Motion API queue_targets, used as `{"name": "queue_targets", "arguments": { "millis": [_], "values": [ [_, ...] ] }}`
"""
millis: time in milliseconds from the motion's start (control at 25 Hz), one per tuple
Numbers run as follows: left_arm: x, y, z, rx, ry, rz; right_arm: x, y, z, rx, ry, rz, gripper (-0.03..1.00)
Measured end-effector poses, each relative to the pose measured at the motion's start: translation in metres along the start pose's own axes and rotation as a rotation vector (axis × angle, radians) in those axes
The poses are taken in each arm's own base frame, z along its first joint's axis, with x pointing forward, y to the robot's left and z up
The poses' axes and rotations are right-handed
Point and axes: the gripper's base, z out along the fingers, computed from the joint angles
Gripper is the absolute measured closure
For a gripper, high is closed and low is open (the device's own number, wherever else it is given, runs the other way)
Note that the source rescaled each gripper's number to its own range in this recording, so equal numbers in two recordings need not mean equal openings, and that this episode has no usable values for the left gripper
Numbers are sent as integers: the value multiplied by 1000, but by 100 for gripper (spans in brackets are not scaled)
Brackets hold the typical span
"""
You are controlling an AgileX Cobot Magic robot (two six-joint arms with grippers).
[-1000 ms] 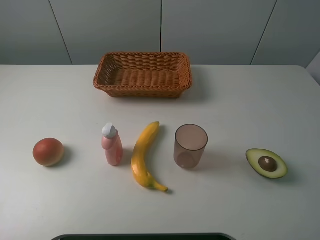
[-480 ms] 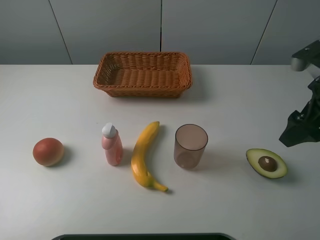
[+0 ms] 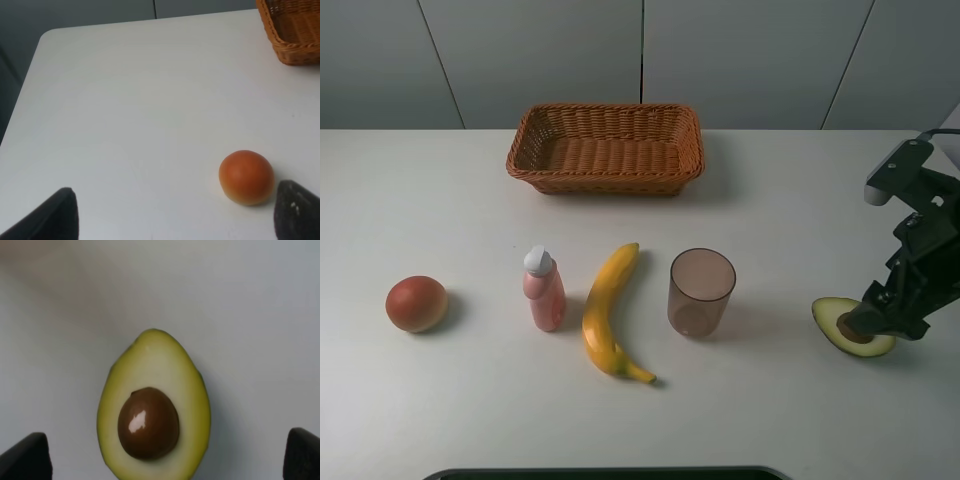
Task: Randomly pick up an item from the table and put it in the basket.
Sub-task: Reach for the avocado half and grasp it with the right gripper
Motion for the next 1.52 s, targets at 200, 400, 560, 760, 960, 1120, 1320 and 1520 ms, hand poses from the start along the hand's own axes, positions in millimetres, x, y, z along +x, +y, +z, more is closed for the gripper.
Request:
{"name": "queue_targets", "arguments": {
  "millis": [200,400,560,760,960,1120,1320,1520],
  "values": [
    [0,0,0,0,0,-2,2,1,4,19,-14,-17,-3],
    [0,0,0,0,0,-2,-4,5,19,-28,24,-57,-3],
    [0,0,0,0,0,-2,-7,5,38,-65,61,-56,-3],
    [0,0,0,0,0,-2,-5,4,57,-94,104,-44,-3],
    [0,0,0,0,0,-2,-6,2,67,-83,107,-20,-3],
    [0,0,0,0,0,-2,-6,2,71,-85,114,-9,-3],
    [0,0,0,0,0,-2,-6,2,71,-82,113,12,97],
    [0,0,0,0,0,-2,-7,1,69,-93,133,71,95]
  ]
}}
